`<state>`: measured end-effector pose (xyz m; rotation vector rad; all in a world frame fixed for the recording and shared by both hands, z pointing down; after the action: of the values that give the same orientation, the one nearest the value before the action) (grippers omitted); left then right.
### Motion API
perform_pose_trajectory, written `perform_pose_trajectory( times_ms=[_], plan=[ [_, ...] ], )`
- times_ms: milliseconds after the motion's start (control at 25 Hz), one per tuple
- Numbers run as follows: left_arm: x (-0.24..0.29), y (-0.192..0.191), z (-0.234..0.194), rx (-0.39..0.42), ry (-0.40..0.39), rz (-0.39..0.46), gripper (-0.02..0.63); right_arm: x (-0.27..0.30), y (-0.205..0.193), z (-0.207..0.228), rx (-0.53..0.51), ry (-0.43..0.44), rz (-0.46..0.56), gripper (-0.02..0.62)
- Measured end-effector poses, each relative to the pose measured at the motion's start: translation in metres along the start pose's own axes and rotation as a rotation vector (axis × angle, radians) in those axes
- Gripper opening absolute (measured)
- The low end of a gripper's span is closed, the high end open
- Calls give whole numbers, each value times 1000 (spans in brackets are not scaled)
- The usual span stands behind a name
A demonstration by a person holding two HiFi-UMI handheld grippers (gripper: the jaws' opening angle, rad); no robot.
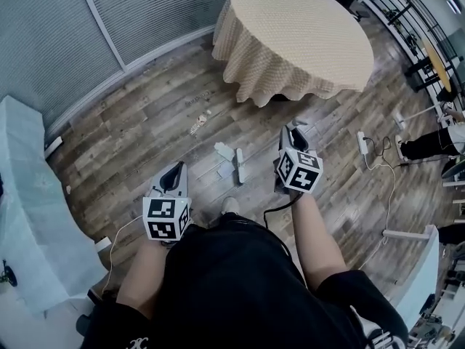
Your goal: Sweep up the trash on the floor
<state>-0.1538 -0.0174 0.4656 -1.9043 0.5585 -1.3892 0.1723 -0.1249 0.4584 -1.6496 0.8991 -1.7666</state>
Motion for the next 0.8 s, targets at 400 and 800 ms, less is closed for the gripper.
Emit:
perform_pose_trajectory(
  times_ms=[400, 800],
  plan=[
    [7, 21, -3, -48, 117, -2, -6, 17, 38, -7, -5, 134, 39, 100],
    [27, 59, -13, -99, 255, 35, -6, 59, 71, -17, -79, 307, 70, 100]
  ],
)
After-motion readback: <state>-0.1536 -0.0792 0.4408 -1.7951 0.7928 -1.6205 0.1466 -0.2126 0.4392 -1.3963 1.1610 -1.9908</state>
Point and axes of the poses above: the fingertips, and each gripper's own axes: x forward along the fingers, z to its right, y out of its top, the point moved 8 cm from there along -x, backward along the fingers, and after that the axes turned 10 degrees about -z, right-handed, at the moved point
